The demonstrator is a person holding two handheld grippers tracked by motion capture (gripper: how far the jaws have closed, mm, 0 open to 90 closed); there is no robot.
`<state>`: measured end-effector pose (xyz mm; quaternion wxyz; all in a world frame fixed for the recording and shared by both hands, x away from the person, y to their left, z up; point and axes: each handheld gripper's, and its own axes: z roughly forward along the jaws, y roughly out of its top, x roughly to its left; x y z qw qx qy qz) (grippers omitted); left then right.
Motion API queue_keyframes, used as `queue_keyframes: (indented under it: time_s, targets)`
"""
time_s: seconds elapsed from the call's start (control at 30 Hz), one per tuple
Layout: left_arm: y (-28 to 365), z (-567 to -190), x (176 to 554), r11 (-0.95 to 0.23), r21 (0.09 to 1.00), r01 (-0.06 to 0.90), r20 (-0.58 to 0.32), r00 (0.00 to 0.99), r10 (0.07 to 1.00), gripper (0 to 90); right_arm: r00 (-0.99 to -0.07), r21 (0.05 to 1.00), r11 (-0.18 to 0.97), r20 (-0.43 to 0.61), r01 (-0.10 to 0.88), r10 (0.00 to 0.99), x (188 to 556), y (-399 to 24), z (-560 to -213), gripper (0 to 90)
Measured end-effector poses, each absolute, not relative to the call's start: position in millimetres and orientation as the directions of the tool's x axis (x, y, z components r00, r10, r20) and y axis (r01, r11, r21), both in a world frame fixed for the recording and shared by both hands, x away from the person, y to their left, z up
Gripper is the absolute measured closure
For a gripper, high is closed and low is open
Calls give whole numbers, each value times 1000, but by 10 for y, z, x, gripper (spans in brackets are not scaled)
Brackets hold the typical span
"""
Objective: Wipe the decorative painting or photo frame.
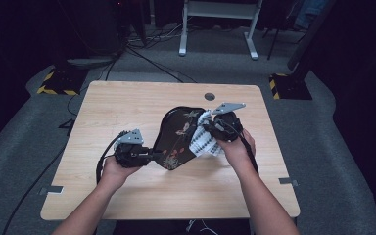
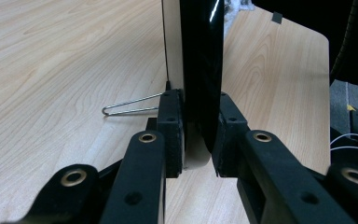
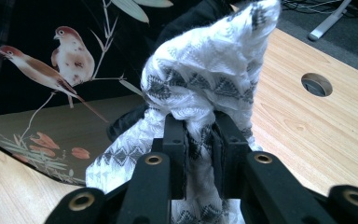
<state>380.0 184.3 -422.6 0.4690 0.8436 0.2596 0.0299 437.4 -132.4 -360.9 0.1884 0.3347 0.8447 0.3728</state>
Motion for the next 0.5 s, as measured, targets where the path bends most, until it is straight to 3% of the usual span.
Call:
queue_keyframes:
  time_s: [0.33, 0.5]
  targets:
    - [1844, -4229, 3797, -422, 808, 410, -194, 862, 468, 771, -697, 795, 477, -98, 374, 711, 4392, -1345, -3268, 781]
    - [1846, -4230, 3796, -421, 809, 411, -195, 862, 467, 771, -693, 795, 468, -86, 385, 716, 4409, -1369, -3288, 780]
